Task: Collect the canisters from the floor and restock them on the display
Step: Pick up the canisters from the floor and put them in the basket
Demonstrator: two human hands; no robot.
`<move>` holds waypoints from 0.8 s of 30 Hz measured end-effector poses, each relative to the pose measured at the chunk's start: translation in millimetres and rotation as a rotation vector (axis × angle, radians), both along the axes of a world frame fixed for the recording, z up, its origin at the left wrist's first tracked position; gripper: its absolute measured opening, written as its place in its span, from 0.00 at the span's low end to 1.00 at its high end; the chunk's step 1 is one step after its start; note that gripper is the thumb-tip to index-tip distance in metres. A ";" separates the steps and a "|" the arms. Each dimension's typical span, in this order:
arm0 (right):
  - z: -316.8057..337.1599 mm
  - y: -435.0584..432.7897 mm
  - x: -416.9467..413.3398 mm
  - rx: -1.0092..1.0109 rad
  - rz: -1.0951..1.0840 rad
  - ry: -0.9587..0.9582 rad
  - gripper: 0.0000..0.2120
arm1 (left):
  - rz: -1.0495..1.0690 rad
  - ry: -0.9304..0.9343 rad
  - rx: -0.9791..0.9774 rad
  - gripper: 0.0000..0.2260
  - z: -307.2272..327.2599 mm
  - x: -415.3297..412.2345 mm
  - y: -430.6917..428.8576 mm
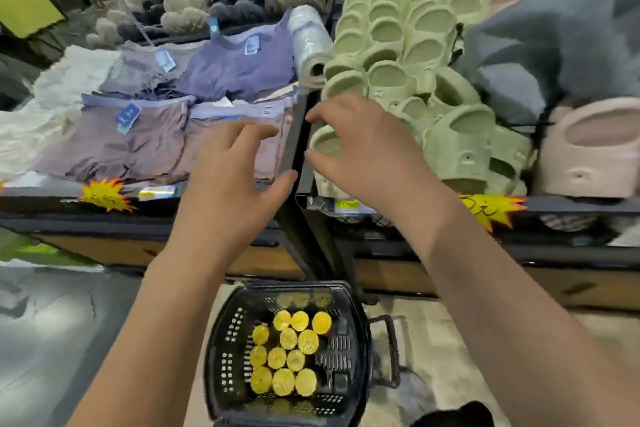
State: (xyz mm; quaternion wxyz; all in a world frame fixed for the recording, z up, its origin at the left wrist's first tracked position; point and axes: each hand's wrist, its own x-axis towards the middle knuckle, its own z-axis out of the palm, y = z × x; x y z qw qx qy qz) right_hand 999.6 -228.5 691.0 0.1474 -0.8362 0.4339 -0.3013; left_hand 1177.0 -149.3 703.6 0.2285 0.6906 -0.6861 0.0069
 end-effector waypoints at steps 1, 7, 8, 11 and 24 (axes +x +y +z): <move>-2.7 2.9 -10.6 -0.005 -0.060 0.021 0.19 | -0.041 -0.010 0.013 0.23 -1.7 -4.6 -3.7; -18.5 37.9 -94.8 0.085 -0.342 0.127 0.23 | -0.284 0.004 0.045 0.24 -19.0 -61.1 -20.4; -22.6 46.5 -112.4 0.097 -0.393 0.115 0.23 | -0.323 0.006 0.054 0.25 -23.1 -76.8 -21.6; -35.0 73.1 -170.1 0.107 -0.550 0.039 0.23 | -0.436 0.019 0.070 0.24 -33.0 -133.0 -18.4; -97.4 186.3 -455.3 0.236 -0.980 0.012 0.18 | -0.884 -0.040 0.203 0.23 -97.3 -430.9 9.0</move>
